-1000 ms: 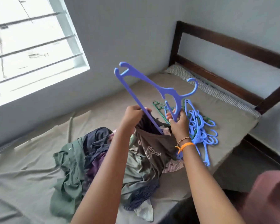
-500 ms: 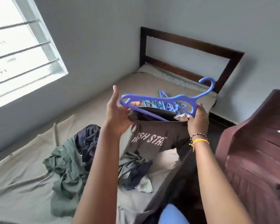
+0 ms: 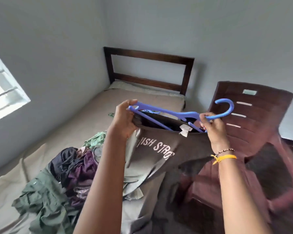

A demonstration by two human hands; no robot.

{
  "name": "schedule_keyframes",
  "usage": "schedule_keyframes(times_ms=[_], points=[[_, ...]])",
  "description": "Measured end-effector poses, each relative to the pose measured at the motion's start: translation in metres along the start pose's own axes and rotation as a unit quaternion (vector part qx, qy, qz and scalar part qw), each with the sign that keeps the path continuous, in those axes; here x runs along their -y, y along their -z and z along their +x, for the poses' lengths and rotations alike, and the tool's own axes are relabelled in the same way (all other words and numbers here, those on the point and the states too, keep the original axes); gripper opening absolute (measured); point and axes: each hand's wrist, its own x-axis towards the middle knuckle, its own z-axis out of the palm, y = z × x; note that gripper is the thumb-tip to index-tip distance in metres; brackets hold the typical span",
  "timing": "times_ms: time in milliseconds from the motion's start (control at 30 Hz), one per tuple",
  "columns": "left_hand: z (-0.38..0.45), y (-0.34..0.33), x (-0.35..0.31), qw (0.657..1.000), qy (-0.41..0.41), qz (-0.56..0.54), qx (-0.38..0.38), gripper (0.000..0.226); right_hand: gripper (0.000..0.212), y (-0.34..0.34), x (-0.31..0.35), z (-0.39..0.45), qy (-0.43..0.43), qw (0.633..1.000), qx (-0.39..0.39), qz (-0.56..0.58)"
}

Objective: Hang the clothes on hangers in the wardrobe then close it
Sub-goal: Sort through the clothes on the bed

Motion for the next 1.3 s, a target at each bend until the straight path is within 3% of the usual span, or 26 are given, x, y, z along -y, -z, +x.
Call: schedule_keyframes(times_ms=[200, 300, 367, 433, 500, 600, 667, 833, 967, 1067, 1167, 1200, 1300], points=[[-0.008, -0.072, 0.057, 0.986, 0.055, 0.131, 0.086, 0.02, 0.03, 0.122, 0.007, -0.089, -0.011, 0.994, -0.084, -0.064], [-0.027, -0.113, 0.101, 0.966, 0.097, 0.175, 0.163, 0.051, 0.043, 0.182, 0.027, -0.147, -0.017, 0.983, -0.136, -0.124], [-0.045, -0.14, 0.129, 0.943, 0.107, 0.232, 0.214, 0.047, 0.047, 0.22, 0.036, -0.189, -0.028, 0.973, -0.163, -0.163], [-0.063, -0.17, 0.161, 0.907, 0.064, 0.355, 0.218, 0.037, 0.036, 0.248, 0.044, -0.228, -0.066, 0.956, -0.177, -0.222], [-0.082, -0.202, 0.201, 0.859, -0.016, 0.465, 0.211, 0.042, 0.036, 0.265, 0.051, -0.263, -0.079, 0.939, -0.176, -0.285], [-0.121, -0.255, 0.258, 0.823, -0.084, 0.504, 0.25, 0.043, 0.037, 0.288, 0.062, -0.313, -0.115, 0.886, -0.209, -0.397], [-0.148, -0.295, 0.285, 0.791, -0.128, 0.507, 0.316, 0.042, 0.037, 0.313, 0.068, -0.346, -0.15, 0.857, -0.237, -0.433], [-0.214, -0.384, 0.332, 0.695, -0.248, 0.503, 0.45, 0.04, 0.028, 0.378, 0.094, -0.423, -0.177, 0.873, -0.286, -0.353], [-0.244, -0.442, 0.381, 0.643, -0.329, 0.504, 0.475, 0.037, 0.028, 0.428, 0.103, -0.481, -0.189, 0.843, -0.379, -0.332], [-0.272, -0.488, 0.422, 0.607, -0.327, 0.494, 0.53, 0.034, 0.03, 0.463, 0.11, -0.525, -0.19, 0.806, -0.452, -0.333], [-0.314, -0.528, 0.474, 0.497, -0.337, 0.55, 0.581, 0.028, 0.029, 0.5, 0.124, -0.564, -0.19, 0.774, -0.516, -0.314], [-0.33, -0.541, 0.489, 0.482, -0.35, 0.546, 0.589, 0.036, 0.028, 0.513, 0.128, -0.577, -0.191, 0.763, -0.536, -0.306], [-0.381, -0.584, 0.529, 0.489, -0.392, 0.479, 0.615, 0.044, 0.028, 0.552, 0.14, -0.61, -0.203, 0.736, -0.571, -0.302]])
